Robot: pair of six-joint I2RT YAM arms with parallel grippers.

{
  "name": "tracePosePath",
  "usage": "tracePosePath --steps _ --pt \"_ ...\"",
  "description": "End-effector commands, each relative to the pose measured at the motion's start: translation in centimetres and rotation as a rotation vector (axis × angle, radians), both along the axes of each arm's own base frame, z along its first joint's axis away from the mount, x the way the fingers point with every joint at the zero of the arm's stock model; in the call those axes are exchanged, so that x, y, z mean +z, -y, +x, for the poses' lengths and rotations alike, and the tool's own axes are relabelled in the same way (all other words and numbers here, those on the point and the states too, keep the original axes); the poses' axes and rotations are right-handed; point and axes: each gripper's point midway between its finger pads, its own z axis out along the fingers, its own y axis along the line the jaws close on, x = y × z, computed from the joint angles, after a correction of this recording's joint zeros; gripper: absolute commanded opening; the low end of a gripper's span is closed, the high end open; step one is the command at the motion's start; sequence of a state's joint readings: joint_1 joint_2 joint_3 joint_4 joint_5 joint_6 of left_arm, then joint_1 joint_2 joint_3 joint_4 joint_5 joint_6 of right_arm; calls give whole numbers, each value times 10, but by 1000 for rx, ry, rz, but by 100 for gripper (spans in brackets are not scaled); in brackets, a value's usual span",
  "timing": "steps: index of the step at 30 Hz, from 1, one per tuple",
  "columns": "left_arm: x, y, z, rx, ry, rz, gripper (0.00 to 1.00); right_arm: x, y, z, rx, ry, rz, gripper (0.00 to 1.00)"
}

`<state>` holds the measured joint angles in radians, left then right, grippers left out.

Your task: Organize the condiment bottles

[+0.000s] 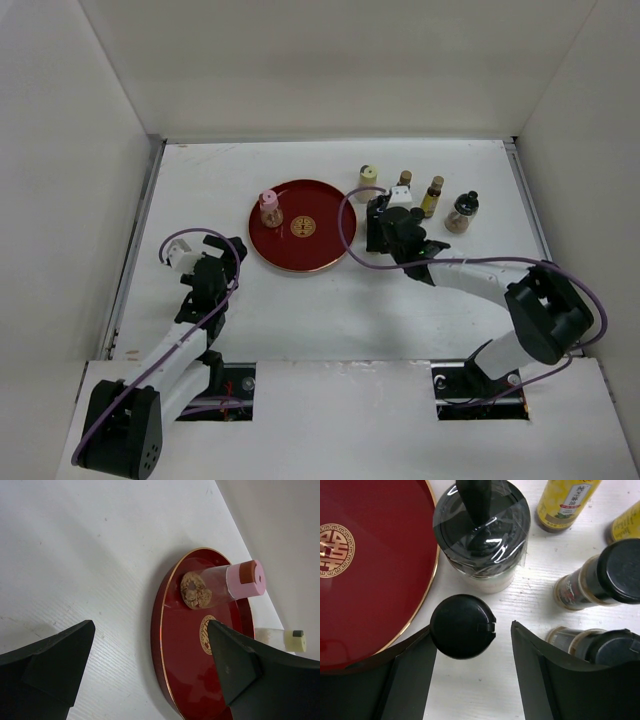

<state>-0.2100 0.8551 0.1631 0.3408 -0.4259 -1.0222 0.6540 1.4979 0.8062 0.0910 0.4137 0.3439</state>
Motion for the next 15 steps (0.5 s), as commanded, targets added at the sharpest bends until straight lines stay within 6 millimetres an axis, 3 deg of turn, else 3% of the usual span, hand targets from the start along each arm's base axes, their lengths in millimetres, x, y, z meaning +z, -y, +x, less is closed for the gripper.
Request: tracePosePath --steps 1,4,10,15 --pt "15 2 6 -4 57 -12 100 35 -17 23 5 105 77 66" --pt "12 4 7 -10 48 -13 100 36 -15 25 0 114 61 64" --pt "11 5 8 -15 47 -14 100 42 -13 24 -15 129 52 43" --pt "14 6 8 -18 56 -15 100 70 -27 6 28 165 83 40"
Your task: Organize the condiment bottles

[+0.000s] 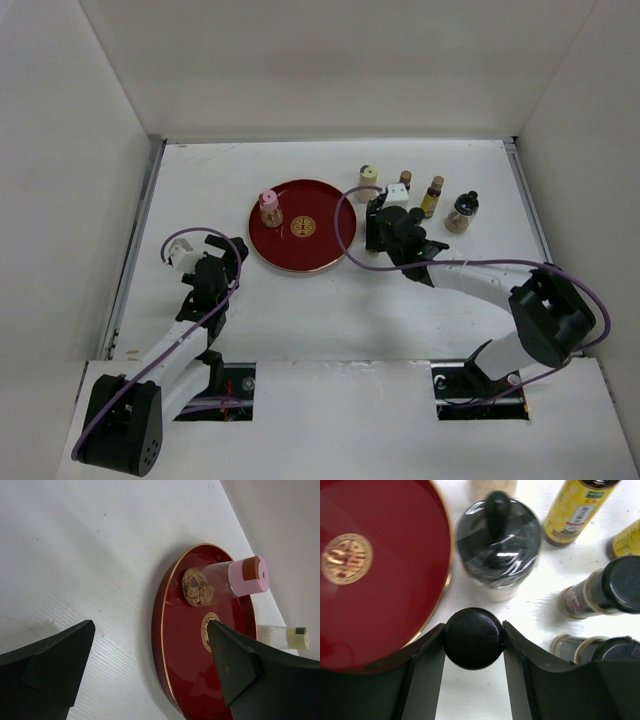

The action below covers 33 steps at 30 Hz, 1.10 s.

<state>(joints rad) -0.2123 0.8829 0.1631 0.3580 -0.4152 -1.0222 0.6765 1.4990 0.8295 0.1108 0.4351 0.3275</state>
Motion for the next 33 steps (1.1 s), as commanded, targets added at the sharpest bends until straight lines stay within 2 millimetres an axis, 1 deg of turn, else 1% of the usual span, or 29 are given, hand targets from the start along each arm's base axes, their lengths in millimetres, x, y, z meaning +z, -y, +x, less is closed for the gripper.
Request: tracePosePath --steps 1,3,4,5,7,9,13,15,17,20,22,25,27,33 --pt "18 3 6 -4 67 -14 100 68 -22 -2 32 137 95 40" --pt "16 4 6 -7 61 -13 100 90 -37 -7 72 162 138 40" --pt "15 5 7 -12 58 -17 100 99 -48 -8 100 174 158 40" --pt "16 5 7 -14 60 -18 100 107 -61 -5 126 183 178 40" --pt "16 5 7 -15 59 -14 100 115 -86 6 169 194 203 40" --pt "16 5 7 -11 61 -13 100 116 -108 19 192 197 206 40" --pt "19 3 6 -10 73 -18 100 114 -154 56 223 225 228 39" --pt "20 2 5 -3 77 -15 100 112 -171 74 223 238 223 39" --pt "18 3 6 -7 71 -12 100 110 -185 87 228 242 226 39" --pt "16 5 6 -17 63 -14 100 106 -198 102 227 249 229 39" --pt "16 5 6 -13 63 -12 100 99 -207 110 229 246 227 39" --pt "14 6 7 -18 54 -13 100 82 -218 119 228 230 217 39" --pt "15 5 7 -17 57 -14 100 72 -222 125 217 225 209 39" --pt "16 5 7 -14 61 -18 100 45 -230 125 207 195 153 42"
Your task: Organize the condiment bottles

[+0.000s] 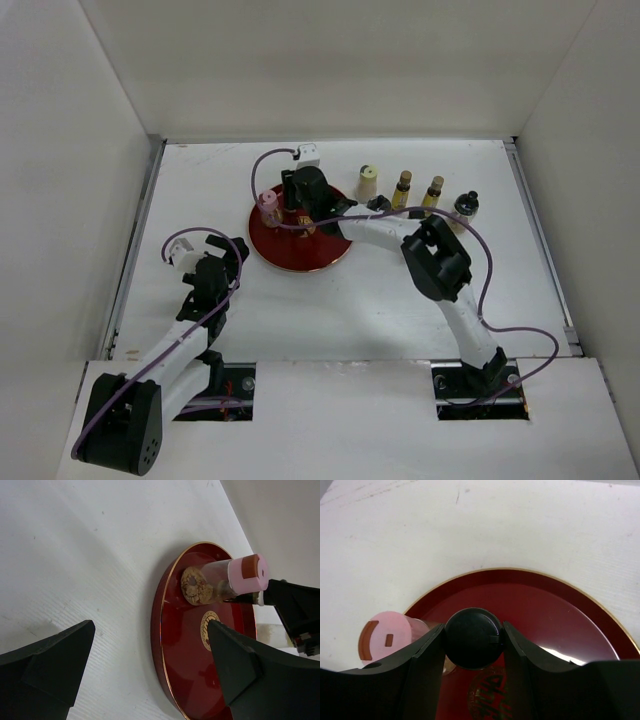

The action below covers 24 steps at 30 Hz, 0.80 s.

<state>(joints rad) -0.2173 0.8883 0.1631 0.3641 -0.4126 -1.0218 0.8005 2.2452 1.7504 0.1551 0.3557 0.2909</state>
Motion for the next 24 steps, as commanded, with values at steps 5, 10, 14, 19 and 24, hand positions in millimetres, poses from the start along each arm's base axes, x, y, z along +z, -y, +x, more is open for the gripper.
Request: tracePosePath --steps 5,10,14,19,24 --pt "14 3 6 -6 53 -17 100 8 -13 -1 -5 29 6 52" --pt "16 2 6 -8 61 -17 100 16 -16 -4 -2 29 35 75" --pt "17 3 6 -12 65 -15 100 52 -12 -12 -1 58 95 81" --pt "18 4 6 -14 68 -17 100 119 16 -39 -2 122 199 85" --pt "17 4 6 -14 65 -16 100 134 75 -70 -37 138 194 70"
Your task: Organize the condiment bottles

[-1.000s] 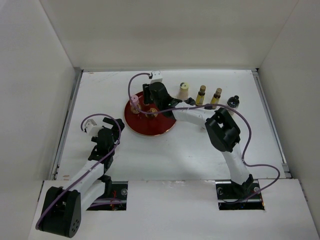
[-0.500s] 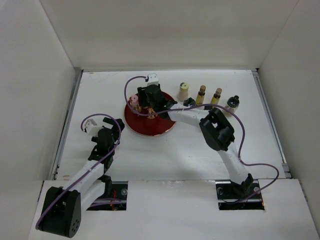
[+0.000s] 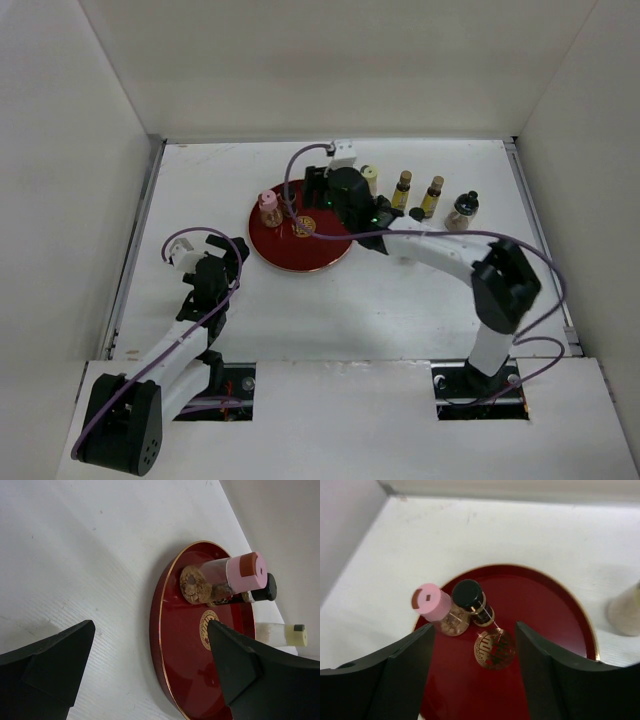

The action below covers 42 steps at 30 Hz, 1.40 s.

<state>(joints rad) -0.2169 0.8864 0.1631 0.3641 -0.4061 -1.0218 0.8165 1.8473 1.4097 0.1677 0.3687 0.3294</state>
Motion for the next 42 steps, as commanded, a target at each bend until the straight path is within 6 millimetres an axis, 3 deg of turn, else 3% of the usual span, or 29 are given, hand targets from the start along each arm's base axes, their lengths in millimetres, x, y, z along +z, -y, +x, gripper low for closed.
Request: tracePosePath --steps 1,3,5,7,11,15,24,31,35,38,42 --pt "17 3 6 -8 65 -13 100 50 39 -13 -48 90 102 62" --pt "18 1 6 -2 68 -13 100 34 76 -22 -95 62 75 45" --pt "18 2 6 -5 68 -14 100 15 112 -30 -154 30 39 41" --pt "19 3 6 -8 69 -15 100 -1 141 -35 -206 -1 12 46" --pt "17 2 7 -2 61 -10 100 -30 173 -36 -258 -74 -60 77" --pt "18 2 7 -2 66 -11 100 -54 178 -29 -273 -124 -121 90" --pt "17 2 7 -4 63 -6 100 -66 172 7 -297 -117 -115 90" --pt "16 3 7 -9 60 -5 100 -67 173 22 -322 -80 -172 81" --pt "13 6 8 -19 50 -5 100 -69 172 25 -320 -81 -180 64" --pt "16 4 8 -12 61 -5 100 -53 173 21 -333 -55 -167 57" --pt "15 6 8 -19 55 -6 100 -8 173 10 -341 32 -136 55"
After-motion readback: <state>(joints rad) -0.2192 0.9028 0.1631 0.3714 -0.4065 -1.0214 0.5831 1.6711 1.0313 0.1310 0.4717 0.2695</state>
